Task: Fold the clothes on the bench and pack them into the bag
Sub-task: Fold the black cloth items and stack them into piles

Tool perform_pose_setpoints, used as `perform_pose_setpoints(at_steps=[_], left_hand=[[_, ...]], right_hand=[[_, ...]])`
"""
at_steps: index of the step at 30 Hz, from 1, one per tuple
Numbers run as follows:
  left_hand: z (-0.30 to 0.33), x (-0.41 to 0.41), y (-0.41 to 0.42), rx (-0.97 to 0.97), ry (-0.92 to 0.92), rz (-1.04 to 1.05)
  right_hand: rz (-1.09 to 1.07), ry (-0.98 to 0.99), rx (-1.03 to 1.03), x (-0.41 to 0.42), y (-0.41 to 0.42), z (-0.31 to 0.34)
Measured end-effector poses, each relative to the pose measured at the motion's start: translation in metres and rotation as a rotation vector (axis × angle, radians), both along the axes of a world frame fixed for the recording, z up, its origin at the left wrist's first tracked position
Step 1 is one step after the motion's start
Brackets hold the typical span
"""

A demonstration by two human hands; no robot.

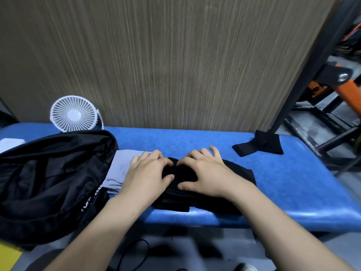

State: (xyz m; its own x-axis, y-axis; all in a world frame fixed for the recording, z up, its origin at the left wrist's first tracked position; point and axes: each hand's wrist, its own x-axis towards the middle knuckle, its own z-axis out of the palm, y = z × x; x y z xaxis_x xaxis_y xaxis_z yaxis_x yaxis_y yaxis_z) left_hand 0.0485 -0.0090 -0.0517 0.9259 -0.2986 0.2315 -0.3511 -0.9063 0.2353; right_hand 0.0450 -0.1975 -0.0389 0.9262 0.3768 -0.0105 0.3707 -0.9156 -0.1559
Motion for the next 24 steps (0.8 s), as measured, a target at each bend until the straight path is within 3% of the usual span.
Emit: perform_pose_setpoints(at_steps=[10,14,19,24], left_hand=[[0.001,0.001,-0.001,0.089,0.020,0.012],[0.007,0.003,-0.001,0.046,0.049,0.011],[0.023,0.011,-0.011,-0.029,-0.049,0.026],[0.034,0.022,-0.045,-0.089,-0.053,-0.064]], right_hand=[[0.023,0.038,-0.071,-0.001,0.010,-0.002],[0.007,0.025,0.036,-0.003,-0.001,0.006],[-0.018,-0.058,0.197,-0.003,-0.021,0.019],[-0.076,-0.123,0.337,-0.004,-0.055,0.024]])
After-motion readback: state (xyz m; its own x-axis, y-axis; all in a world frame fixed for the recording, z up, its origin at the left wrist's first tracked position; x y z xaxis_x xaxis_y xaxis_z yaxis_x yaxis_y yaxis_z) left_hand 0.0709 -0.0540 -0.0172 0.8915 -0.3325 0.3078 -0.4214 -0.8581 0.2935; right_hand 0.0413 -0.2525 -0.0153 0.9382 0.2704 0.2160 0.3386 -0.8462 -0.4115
